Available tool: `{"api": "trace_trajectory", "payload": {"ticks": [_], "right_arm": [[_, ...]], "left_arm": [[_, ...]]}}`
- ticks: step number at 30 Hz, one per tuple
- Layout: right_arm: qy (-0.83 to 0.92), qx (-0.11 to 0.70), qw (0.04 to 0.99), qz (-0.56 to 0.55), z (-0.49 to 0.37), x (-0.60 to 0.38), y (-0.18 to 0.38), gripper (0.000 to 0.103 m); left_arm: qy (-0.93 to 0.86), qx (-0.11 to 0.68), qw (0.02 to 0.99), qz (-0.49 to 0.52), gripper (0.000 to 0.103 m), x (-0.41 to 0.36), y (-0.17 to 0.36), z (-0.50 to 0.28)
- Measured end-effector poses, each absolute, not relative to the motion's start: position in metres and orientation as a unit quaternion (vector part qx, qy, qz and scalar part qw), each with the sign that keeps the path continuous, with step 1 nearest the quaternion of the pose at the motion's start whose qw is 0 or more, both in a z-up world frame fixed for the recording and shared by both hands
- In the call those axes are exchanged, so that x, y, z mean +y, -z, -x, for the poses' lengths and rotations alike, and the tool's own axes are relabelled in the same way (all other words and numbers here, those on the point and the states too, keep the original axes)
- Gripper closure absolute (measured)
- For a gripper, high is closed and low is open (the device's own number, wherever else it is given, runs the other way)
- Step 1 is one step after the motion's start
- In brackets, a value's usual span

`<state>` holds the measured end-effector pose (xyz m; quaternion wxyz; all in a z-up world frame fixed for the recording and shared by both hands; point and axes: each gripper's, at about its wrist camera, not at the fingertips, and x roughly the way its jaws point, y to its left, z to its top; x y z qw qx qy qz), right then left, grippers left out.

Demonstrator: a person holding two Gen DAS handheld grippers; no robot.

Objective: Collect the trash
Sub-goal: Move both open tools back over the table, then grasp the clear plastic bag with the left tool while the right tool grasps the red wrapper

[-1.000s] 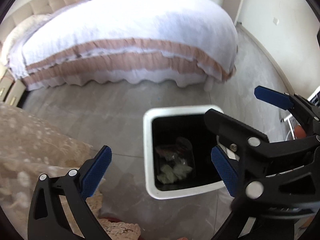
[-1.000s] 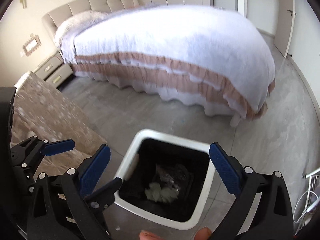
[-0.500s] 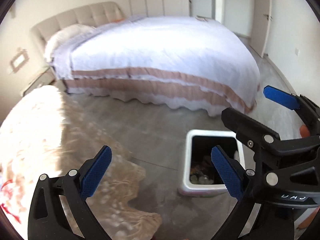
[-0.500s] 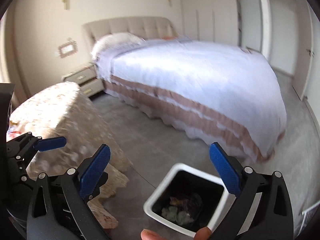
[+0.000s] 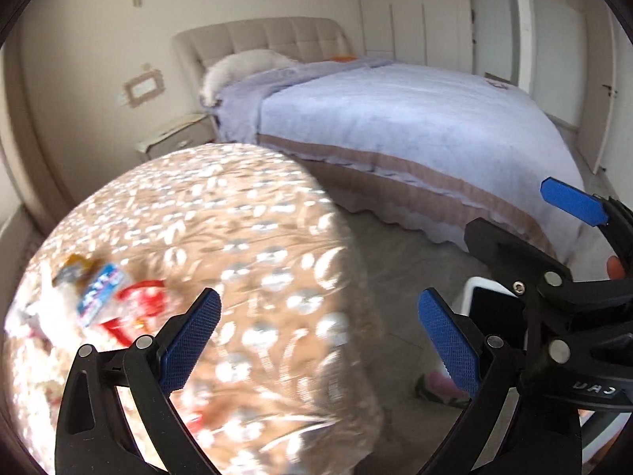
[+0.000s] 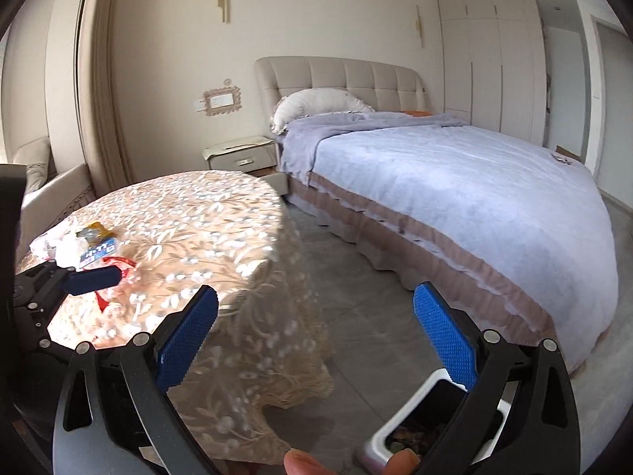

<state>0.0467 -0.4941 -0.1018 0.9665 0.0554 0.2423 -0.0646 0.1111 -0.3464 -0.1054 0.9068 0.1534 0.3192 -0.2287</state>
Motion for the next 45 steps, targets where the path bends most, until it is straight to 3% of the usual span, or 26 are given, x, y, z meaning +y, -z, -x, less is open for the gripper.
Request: {"api": "trace_trajectory", "payload": {"ticks": [21, 45], "right_arm": [[-0.083, 0.241, 0.967, -0.012, -0.094, -0.35, 0.083, 0.004], [-0.139, 0.355, 0.924, -0.021, -0.171, -0.273, 0.121, 0.004]], "left_arm": [[0.086, 0.329, 0.939, -0.056, 0.005, -0.176, 0.1, -0.124], [0.016, 0.395, 0.917, 0.051, 0.005, -0.065, 0.138, -0.16]]}}
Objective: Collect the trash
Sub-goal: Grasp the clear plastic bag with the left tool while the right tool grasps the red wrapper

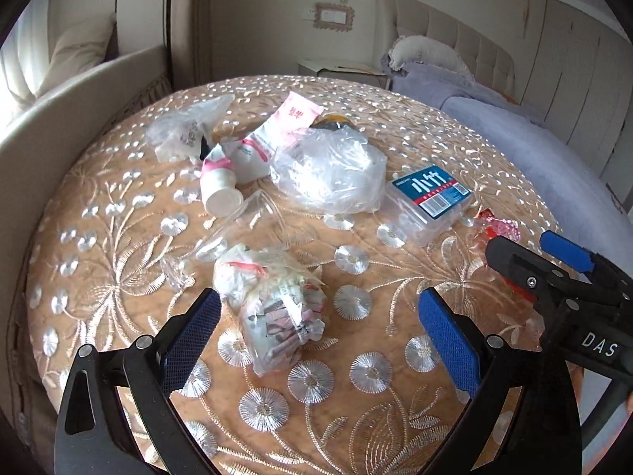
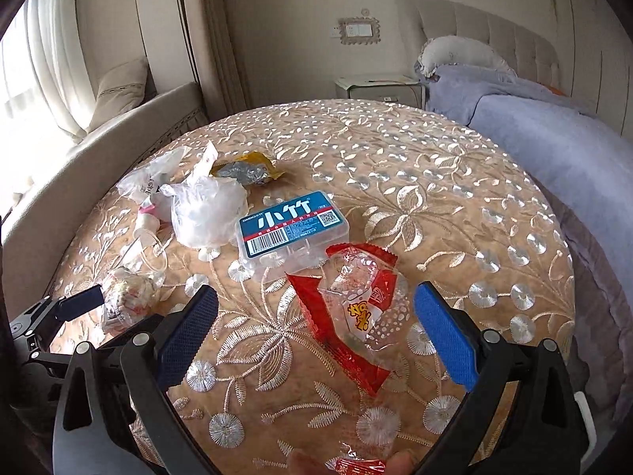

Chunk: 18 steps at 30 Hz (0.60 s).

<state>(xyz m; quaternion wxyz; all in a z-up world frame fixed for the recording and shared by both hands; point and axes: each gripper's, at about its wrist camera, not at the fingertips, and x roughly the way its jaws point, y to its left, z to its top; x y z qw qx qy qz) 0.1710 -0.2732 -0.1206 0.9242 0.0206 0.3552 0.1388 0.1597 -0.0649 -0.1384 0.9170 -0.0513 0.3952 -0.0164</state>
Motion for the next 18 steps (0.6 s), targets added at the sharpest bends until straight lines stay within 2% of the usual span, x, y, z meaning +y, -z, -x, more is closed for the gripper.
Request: {"api": "trace_trajectory", "payload": {"ticks": [8, 10, 11, 12, 13, 15, 16, 18], "right_arm": [[-0.123, 0.388, 0.913, -0.012, -0.191, -0.271, 0.136, 0.004], [-0.126, 0.403, 0.906, -0.016, -0.196, -0.272, 0.14, 0.004], [-0.128, 0.411, 0.902, -0.016, -0.199, -0.271, 0.142, 0.005], [-0.129, 0.42, 0.898, -0.017, -0.201, -0.271, 0.145, 0.008], [-0.132, 0.426, 0.895, -0.017, -0.203, -0.271, 0.147, 0.017], [-0.129, 0.432, 0.892, -0.007, -0.204, -0.268, 0.149, 0.026], [-0.131, 0.431, 0.893, -0.002, -0.203, -0.266, 0.148, 0.036], [-0.128, 0.429, 0.894, 0.021, -0.201, -0.26, 0.148, 0.05]], "left_arm": [[0.023, 0.42, 0.906, 0.04, 0.006, -0.061, 0.15, -0.178], [0.02, 0.431, 0.901, 0.051, 0.008, -0.058, 0.153, -0.182], [0.015, 0.428, 0.902, 0.049, 0.015, -0.057, 0.153, -0.184], [0.008, 0.429, 0.902, 0.044, 0.026, -0.056, 0.153, -0.186], [0.001, 0.428, 0.903, 0.036, 0.03, -0.057, 0.153, -0.186], [-0.011, 0.43, 0.903, 0.015, 0.04, -0.059, 0.153, -0.189], [-0.012, 0.429, 0.903, 0.009, 0.044, -0.06, 0.153, -0.19], [-0.007, 0.429, 0.903, 0.004, 0.049, -0.063, 0.152, -0.189]]}}
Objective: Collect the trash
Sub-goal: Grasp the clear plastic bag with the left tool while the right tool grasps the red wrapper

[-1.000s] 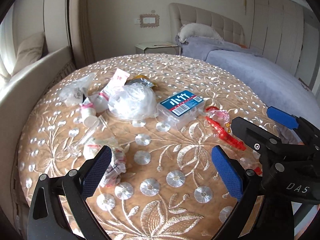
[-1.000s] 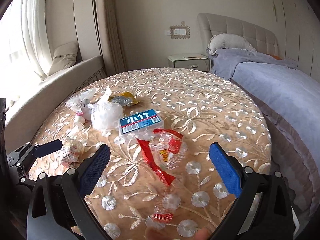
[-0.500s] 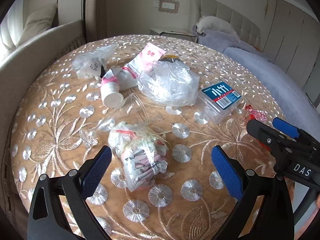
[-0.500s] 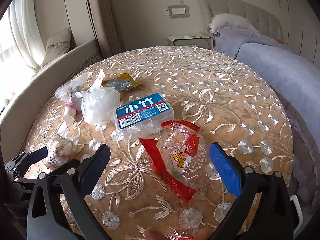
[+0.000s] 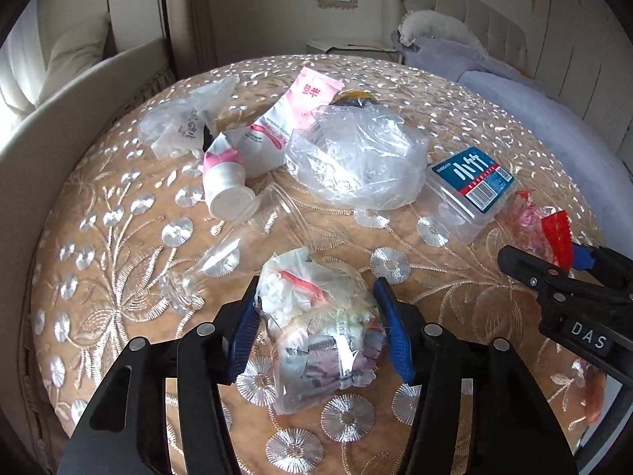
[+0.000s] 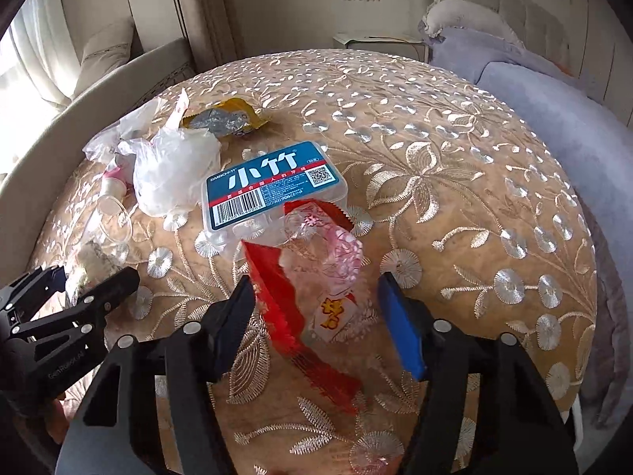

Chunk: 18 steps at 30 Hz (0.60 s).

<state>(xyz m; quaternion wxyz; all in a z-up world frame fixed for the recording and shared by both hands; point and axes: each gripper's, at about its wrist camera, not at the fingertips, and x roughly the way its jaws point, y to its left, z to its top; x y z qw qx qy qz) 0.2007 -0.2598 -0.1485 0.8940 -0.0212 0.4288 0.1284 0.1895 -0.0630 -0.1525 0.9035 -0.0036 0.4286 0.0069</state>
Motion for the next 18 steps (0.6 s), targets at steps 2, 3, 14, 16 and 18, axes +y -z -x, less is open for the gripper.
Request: {"api": "trace_trajectory", "payload": {"ticks": [2, 3, 14, 16, 18], "right_arm": [[-0.121, 0.424, 0.896, 0.046, -0.198, -0.254, 0.148, 0.068], [-0.122, 0.423, 0.897, 0.048, -0.197, -0.254, 0.147, 0.071], [-0.141, 0.365, 0.92, 0.03, -0.164, -0.267, 0.11, 0.078], [-0.142, 0.352, 0.925, 0.032, -0.157, -0.269, 0.103, 0.078], [-0.138, 0.34, 0.93, 0.032, -0.148, -0.273, 0.095, 0.078]], "left_arm": [[-0.004, 0.427, 0.904, -0.001, 0.051, -0.066, 0.152, -0.189], [0.0, 0.426, 0.905, 0.002, 0.052, -0.066, 0.152, -0.188], [0.058, 0.385, 0.921, 0.009, 0.053, -0.086, 0.12, -0.161], [0.063, 0.372, 0.926, 0.001, 0.053, -0.092, 0.11, -0.158], [0.072, 0.362, 0.929, -0.003, 0.053, -0.1, 0.102, -0.155]]}}
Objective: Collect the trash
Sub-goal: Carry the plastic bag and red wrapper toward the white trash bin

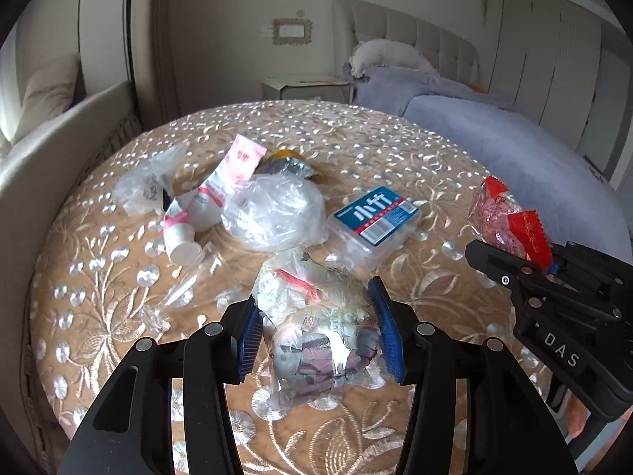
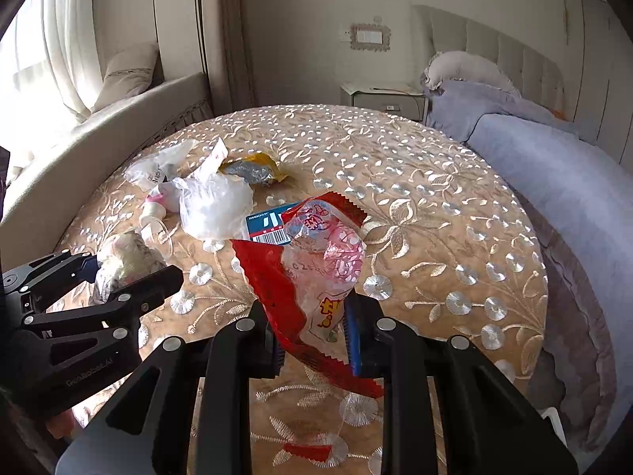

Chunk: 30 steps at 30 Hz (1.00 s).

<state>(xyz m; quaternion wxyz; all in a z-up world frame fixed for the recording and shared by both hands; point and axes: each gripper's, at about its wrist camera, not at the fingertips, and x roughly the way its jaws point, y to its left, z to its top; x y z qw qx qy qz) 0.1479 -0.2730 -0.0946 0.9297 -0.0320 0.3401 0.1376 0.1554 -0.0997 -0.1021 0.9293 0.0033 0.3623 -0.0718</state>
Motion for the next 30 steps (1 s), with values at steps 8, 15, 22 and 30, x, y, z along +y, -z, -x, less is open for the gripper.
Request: {"api": "trace_trajectory", "payload": {"ticks": [8, 15, 22, 30], "right_arm": [[-0.119, 0.303, 0.945, 0.025, -0.118, -0.298, 0.071, 0.078], [-0.089, 0.278, 0.956, 0.014, -0.094, -0.326, 0.06, 0.078], [-0.049, 0.26, 0.964, 0.007, -0.071, -0.356, 0.055, 0.078], [0.003, 0.245, 0.969, -0.015, -0.047, -0.399, 0.053, 0.078]], "left_arm": [[0.119, 0.332, 0.936, -0.024, 0.053, -0.142, 0.079, -0.142], [0.149, 0.318, 0.936, -0.036, 0.053, -0.176, 0.071, -0.129], [0.179, 0.309, 0.932, -0.061, 0.053, -0.214, 0.068, -0.118], [0.225, 0.298, 0.923, -0.096, 0.053, -0.269, 0.065, -0.104]]}}
